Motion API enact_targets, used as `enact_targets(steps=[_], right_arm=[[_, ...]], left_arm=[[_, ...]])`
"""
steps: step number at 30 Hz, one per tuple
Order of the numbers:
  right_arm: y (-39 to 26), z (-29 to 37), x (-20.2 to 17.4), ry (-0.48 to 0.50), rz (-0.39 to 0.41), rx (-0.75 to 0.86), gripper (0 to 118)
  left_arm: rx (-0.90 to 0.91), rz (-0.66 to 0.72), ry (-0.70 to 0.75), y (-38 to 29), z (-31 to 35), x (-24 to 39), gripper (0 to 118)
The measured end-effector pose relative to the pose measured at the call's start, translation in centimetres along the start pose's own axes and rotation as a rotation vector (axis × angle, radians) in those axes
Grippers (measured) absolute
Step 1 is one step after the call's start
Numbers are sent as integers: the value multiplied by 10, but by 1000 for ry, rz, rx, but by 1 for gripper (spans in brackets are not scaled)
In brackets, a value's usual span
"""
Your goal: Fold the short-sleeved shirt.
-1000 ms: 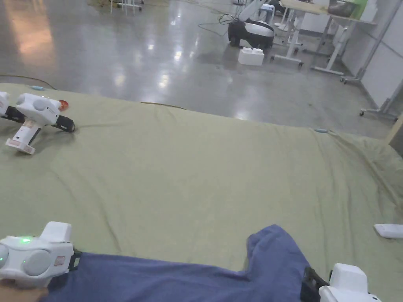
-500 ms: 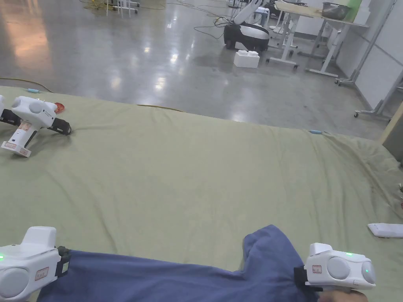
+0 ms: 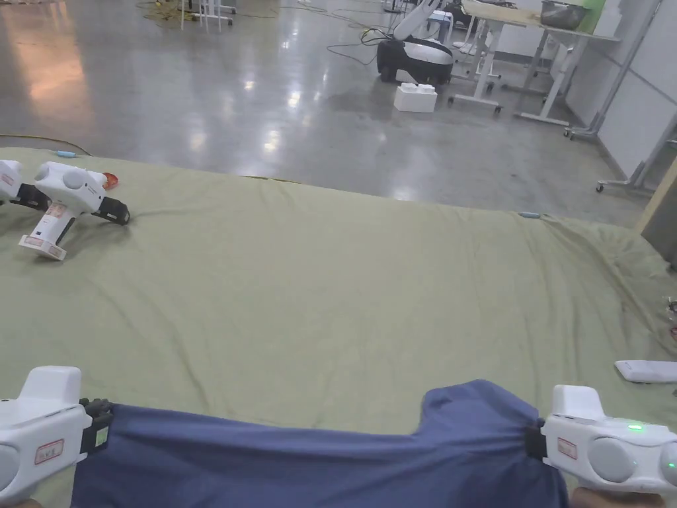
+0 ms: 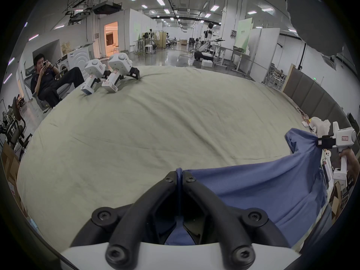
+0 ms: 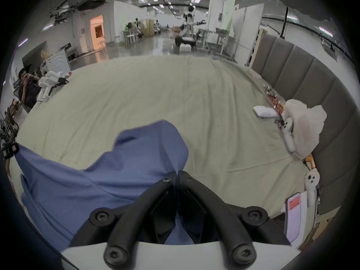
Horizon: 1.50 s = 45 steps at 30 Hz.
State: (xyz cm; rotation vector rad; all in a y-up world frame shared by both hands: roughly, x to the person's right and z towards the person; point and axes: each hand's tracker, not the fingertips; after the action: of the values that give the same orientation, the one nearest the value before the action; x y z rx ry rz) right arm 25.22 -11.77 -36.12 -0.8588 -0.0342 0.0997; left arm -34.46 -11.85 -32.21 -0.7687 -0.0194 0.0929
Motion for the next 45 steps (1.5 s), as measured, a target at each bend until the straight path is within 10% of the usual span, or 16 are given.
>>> enact_targets(steps=[13,22,31,33,36,45], right_arm=[[-90,142,5,15,63,68,0],[-182,132,-14,-38,194,-111,0],[-207,105,-18,-52,132,-176,1],[-206,108,-21,-56,121,-157,15],[-194,126,-27,-127,170,-81,97],[-122,162,-74,-105,87,390,102]], left_arm=[[76,8,-75,-58,91,-24,0],[-180,-72,20,-128,86,-6,0],[-267,-126,74,-145,57,-7,5],[-262,-119,85,-140,62,-7,20],[-159,-45,79,-131,75,-13,68],[211,-66,100,-81,95,44,83]])
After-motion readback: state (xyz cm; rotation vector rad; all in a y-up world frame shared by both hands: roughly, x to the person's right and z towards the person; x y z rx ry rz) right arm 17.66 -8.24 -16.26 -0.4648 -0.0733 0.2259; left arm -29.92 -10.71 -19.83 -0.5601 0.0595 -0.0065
